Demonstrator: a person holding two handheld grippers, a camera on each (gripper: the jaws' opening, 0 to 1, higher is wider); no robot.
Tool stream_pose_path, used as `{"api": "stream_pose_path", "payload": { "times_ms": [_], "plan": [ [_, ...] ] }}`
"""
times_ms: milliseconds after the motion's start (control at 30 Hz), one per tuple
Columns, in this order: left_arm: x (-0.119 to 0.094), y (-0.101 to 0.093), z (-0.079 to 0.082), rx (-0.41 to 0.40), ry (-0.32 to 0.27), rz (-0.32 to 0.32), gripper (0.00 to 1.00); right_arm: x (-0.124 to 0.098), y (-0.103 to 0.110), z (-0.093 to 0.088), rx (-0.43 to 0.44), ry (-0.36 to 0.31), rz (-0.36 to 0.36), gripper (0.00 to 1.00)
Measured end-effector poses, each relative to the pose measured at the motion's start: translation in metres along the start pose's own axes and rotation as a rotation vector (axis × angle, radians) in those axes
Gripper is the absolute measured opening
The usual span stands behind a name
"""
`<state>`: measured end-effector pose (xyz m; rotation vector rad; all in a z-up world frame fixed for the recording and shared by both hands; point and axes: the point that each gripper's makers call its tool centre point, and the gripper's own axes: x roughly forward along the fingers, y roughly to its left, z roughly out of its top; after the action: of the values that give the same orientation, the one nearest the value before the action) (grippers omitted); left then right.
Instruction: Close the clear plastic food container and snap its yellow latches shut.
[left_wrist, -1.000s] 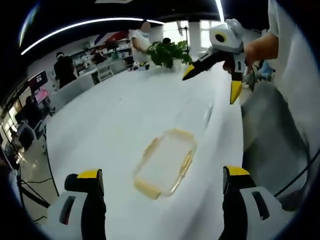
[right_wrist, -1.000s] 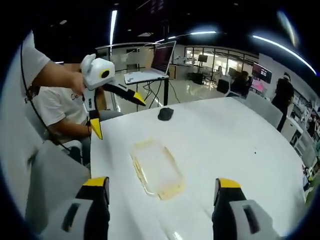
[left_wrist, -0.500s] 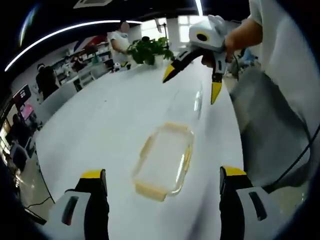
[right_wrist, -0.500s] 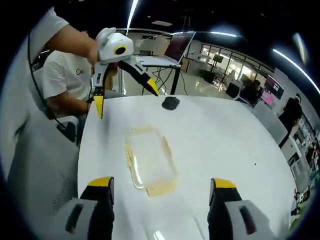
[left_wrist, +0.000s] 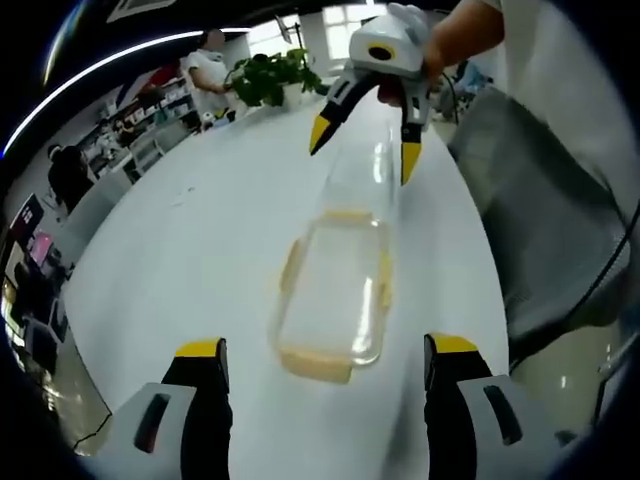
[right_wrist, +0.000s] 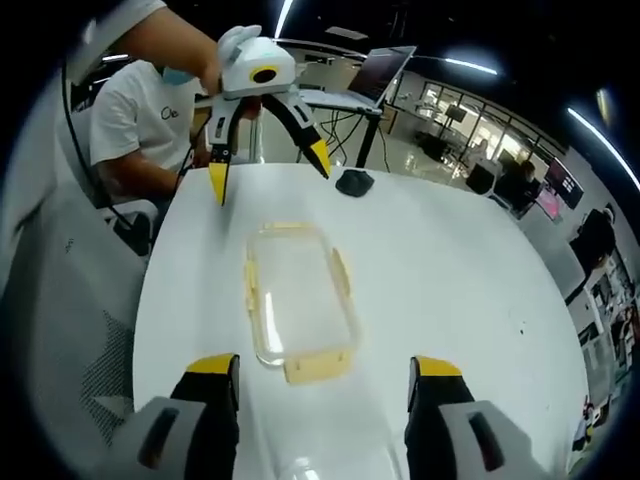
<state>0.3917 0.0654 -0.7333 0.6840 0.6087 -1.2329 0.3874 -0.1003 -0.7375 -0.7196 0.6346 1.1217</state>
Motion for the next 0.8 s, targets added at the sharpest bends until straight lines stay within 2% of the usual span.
{"api": "stream_pose_path", "payload": {
  "times_ms": [200,367,467,633,800],
  "plan": [
    [0.009,0.001,-0.016,0.065,0.063,-0.028,0.77,0.007,0.0,-0.006,-0.008,0.02,0.015,0.66],
    [0.013,0.0,-0.018,0.084,0.072,-0.057,0.75,0.013,-0.001,-0.011,0.016,0.023,0.035,0.6],
    [0.015,0.003,-0.025,0.105,0.098,-0.064,0.73,0.016,-0.001,-0.013,0.021,0.024,0.043,0.59],
    [0.02,0.0,-0.033,0.1,0.121,-0.103,0.72,0.021,0.001,-0.015,0.004,0.039,0.061,0.57],
    [0.024,0.003,-0.037,0.115,0.125,-0.113,0.69,0.025,0.002,-0.019,-0.013,0.058,0.079,0.54]
  ]
}}
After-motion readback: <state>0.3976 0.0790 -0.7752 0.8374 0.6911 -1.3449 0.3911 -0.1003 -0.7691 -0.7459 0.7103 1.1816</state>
